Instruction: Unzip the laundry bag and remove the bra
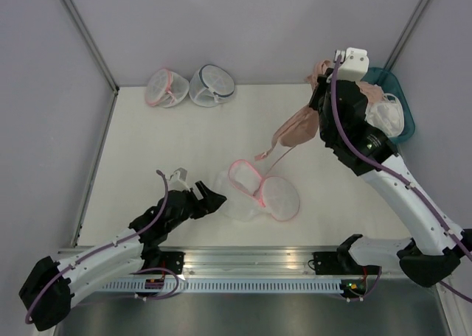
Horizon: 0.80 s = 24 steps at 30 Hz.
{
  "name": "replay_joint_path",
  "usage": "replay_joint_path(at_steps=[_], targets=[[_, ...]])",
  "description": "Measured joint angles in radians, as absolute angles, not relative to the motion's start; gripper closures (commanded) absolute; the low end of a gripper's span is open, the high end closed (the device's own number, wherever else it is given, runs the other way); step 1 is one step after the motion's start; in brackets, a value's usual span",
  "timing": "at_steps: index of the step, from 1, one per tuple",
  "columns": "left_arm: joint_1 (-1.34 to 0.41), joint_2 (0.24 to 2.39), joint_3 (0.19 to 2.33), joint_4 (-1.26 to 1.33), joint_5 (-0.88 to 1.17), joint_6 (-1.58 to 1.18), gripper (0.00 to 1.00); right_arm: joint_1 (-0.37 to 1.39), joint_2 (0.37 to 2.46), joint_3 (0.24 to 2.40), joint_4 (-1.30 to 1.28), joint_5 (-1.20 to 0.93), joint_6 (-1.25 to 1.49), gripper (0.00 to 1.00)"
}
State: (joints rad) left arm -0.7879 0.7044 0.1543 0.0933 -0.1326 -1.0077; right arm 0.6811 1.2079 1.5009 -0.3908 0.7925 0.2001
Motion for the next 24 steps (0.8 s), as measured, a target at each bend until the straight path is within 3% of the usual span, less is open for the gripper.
replay_joint_path(at_steps=[10,18,24], targets=[[-0.788,0.462,0.249,-0.154,-0.131,-1.016,0.01,0.32,1.412,1.596,-0.382,0.556,0.223,1.0],[-0.788,0.399,0.305,-0.243,-0.13,-1.015,0.01,0.234,1.496,1.713,-0.389,0.502,0.22,0.99],[-0.788,0.385,0.342,-0.295,-0.13,-1.014,0.0,0.135,1.62,1.935,-0.382,0.504,0.215,0.99]])
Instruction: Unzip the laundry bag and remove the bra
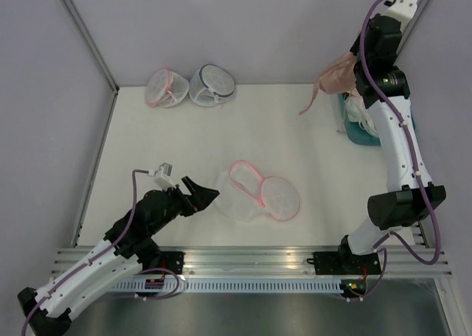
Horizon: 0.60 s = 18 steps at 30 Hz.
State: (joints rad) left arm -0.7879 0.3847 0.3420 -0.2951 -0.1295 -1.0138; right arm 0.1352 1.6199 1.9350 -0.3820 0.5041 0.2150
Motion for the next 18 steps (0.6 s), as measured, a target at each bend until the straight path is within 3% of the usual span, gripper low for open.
replay_joint_path(at_steps=[9,18], targets=[[-0.788,0.339,0.394,-0.37,-0.133,-1.006,0.0,-0.049,1.879,2.23,-0.372,0.485,0.248,1.0],[-0.788,0.395,0.455,-0.392,-0.145,-1.005,0.01,-0.159,1.934,2.263,-0.162,0.433,0.291,1.0]])
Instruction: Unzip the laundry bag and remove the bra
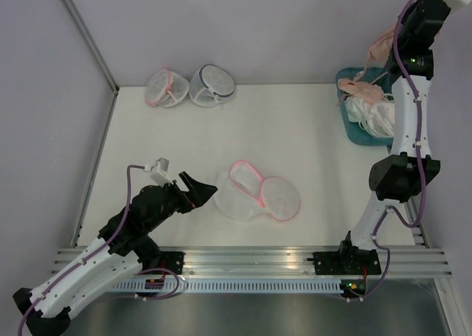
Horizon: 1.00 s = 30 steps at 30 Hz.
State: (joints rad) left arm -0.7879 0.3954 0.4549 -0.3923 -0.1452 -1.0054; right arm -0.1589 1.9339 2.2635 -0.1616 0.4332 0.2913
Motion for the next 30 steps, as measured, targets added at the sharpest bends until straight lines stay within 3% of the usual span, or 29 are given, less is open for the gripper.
replay_joint_path(at_steps=[9,14,30], targets=[[-0.788,0.522,0.492,-0.395,-0.155,-1.005,0.0,-0.242,2.012,2.396,0.044,0.382,0.354,1.0],[-0.788,0.571,0.493,-0.39,-0.155,-1.005,0.0,-0.262,2.017,2.31,0.097,0.371,0.377,1.0],[-0.788,0.564,0.484,-0.377,-0.156,-1.007,0.0,-0.258,2.373,2.217,-0.064,0.234,0.458,1.0]])
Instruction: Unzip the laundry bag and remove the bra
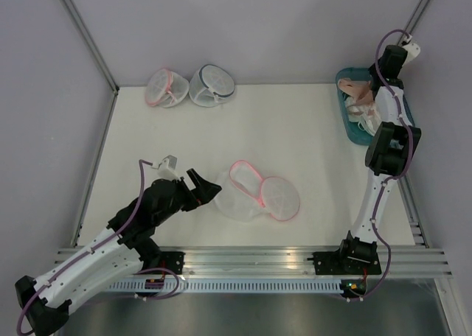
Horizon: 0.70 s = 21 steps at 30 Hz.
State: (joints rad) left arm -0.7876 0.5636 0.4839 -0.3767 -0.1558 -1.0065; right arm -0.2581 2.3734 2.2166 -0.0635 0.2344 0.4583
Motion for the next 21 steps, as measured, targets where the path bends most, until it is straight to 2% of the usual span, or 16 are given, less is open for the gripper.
replay_joint_path(at_steps=[5,8,9,10,11,17,21], targets=[[-0.788,0.553,0.479,-0.36,-0.155,-1.007,0.0,-0.258,2.389,2.09,-0.151,0.208,0.498,1.0],[-0.788,0.536,0.469,-0.356,-0.152,-1.007,0.0,-0.257,2.389,2.055,-0.202,0.195,0.522,0.53],[-0.788,0.525,0.464,-0.358,-0.152,-1.007,0.0,-0.257,2.389,2.055,-0.211,0.187,0.524,0.25],[-0.788,0.513,0.459,-0.357,-0.151,-1.007,0.0,-0.257,2.389,2.056,-0.214,0.181,0.521,0.1],[-0.788,0.501,0.455,-0.358,-0.151,-1.007,0.0,-0.254,2.386,2.057,-0.218,0.171,0.517,0.02],[-0.788,0.439,0.451,-0.357,-0.151,-1.007,0.0,-0.239,2.313,2.074,-0.321,0.125,0.488,0.02],[-0.788,0.429,0.462,-0.366,-0.15,-1.003,0.0,-0.209,2.09,1.959,-0.36,0.084,0.459,0.02]])
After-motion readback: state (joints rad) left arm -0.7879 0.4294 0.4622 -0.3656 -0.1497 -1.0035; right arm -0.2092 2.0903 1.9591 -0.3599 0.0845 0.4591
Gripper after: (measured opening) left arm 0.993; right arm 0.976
